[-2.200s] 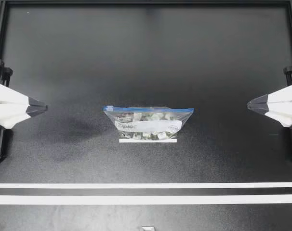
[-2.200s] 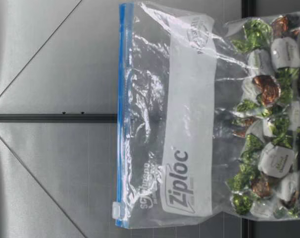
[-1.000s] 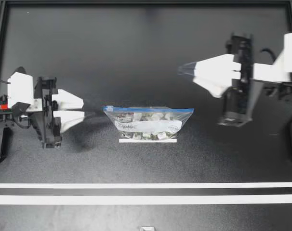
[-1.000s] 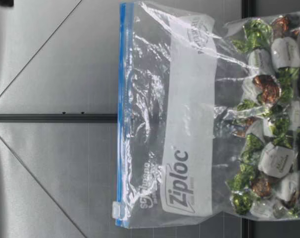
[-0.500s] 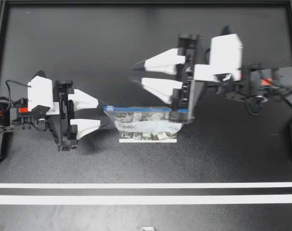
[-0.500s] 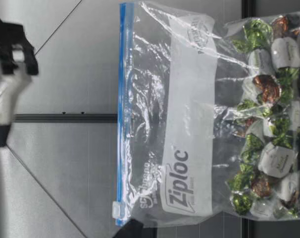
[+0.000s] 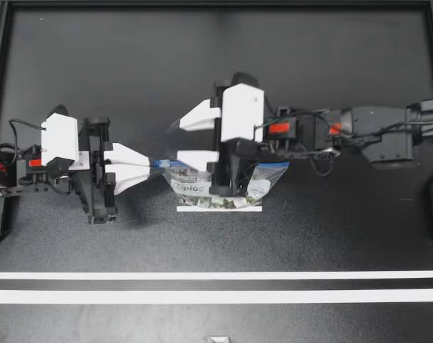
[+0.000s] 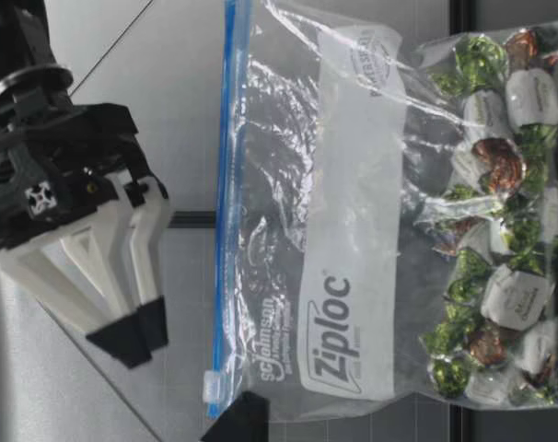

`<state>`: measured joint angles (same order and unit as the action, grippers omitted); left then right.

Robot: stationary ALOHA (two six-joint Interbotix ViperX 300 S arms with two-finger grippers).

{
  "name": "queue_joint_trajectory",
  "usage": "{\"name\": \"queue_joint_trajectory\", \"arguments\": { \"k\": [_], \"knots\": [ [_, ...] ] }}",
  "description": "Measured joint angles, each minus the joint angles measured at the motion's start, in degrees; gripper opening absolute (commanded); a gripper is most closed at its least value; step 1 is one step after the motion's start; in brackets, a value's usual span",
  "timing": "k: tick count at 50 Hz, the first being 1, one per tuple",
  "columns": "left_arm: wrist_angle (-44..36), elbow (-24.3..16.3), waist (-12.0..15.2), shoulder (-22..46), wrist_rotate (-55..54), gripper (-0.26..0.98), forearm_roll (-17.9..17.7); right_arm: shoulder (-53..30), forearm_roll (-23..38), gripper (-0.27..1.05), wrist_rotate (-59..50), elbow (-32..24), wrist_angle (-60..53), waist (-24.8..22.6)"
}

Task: Slide open the ziploc bag.

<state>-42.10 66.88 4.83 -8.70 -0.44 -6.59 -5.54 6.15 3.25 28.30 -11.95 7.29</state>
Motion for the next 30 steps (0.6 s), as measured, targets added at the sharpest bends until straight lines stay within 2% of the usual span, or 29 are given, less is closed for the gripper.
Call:
{"name": "queue_joint_trajectory", "arguments": {
  "k": [22,30],
  "knots": [
    [0.1,-0.1,0.0,0.2,0.5,-0.17,0.0,-4.0,0.0,0.58,-0.6,-2.5,4.3,-2.1],
    [0.3,-0.1,0.0,0.1,0.6,-0.17,0.1,-4.5,-0.1,0.51,-0.8,-4.0,7.3,-2.1]
  ]
}}
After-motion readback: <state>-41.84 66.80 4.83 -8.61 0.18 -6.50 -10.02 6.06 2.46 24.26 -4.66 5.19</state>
